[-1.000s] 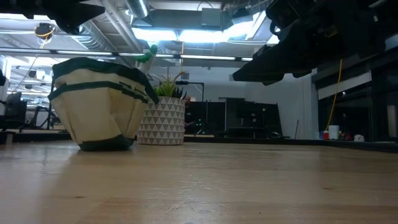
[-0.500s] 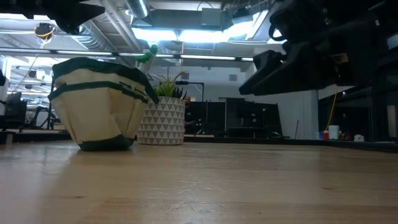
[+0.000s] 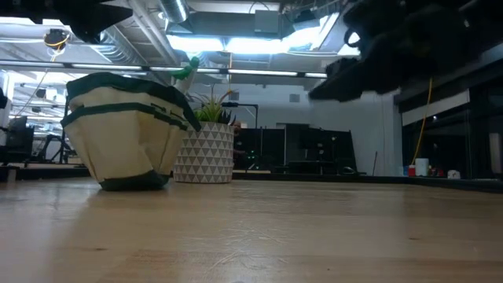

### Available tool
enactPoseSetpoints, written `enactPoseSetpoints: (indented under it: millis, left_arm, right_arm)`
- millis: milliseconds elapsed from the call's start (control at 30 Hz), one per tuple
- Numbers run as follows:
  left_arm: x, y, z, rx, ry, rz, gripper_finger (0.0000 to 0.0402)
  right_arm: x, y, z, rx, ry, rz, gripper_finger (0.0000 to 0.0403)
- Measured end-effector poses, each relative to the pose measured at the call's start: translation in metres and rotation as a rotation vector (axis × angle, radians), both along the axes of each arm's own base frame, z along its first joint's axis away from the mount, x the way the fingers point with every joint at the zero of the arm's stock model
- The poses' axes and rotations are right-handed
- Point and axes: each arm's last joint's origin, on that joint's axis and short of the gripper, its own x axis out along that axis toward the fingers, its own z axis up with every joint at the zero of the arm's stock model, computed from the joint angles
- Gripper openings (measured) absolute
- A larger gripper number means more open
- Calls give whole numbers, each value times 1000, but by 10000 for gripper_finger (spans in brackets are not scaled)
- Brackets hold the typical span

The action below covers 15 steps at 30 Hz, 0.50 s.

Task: Pick & Place Garden tools in Gardening bag
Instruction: Return to Home Position

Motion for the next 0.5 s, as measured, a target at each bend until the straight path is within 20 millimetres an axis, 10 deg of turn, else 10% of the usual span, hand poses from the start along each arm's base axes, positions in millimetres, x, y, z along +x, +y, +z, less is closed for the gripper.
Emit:
enactPoseSetpoints:
  millis: [500]
  left_arm:
    - [0, 0, 0, 0, 2, 0, 212]
  right_arm:
    - [-100, -60, 33, 64, -423, -80, 195]
